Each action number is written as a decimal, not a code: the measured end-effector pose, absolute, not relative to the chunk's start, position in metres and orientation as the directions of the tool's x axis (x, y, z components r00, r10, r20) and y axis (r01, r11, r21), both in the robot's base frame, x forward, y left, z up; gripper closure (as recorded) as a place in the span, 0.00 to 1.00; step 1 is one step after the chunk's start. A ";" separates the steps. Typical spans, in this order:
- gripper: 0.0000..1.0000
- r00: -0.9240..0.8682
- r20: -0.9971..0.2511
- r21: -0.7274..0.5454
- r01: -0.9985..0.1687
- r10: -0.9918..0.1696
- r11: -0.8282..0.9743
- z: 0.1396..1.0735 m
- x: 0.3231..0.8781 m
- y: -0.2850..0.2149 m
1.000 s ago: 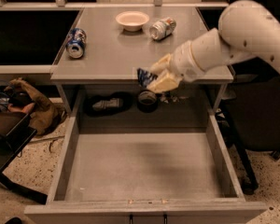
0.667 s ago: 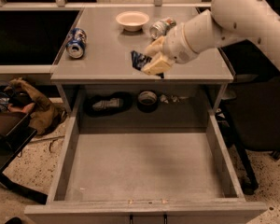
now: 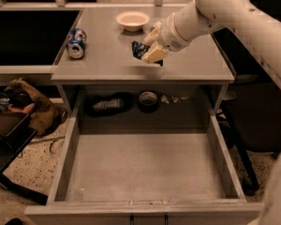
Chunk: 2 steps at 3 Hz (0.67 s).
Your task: Pick rxbar blueberry from top drawer and place on counter
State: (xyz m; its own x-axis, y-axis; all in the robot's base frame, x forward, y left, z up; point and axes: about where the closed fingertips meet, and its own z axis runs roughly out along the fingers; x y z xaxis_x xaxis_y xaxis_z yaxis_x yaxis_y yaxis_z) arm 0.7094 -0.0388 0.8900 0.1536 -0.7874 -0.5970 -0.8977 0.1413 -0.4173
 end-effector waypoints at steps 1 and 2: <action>1.00 0.067 -0.565 -0.384 -0.904 -0.823 0.190 0.855 0.740 -0.059; 1.00 0.067 -0.565 -0.384 -0.904 -0.823 0.189 0.855 0.740 -0.059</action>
Offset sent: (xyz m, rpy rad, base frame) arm 0.0257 -0.0161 -0.0290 -0.0392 0.0378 -0.0613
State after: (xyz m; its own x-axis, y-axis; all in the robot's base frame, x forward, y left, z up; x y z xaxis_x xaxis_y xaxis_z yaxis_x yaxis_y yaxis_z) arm 0.7397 -0.0590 0.8547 0.0672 -0.8226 -0.5646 -0.9038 0.1895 -0.3837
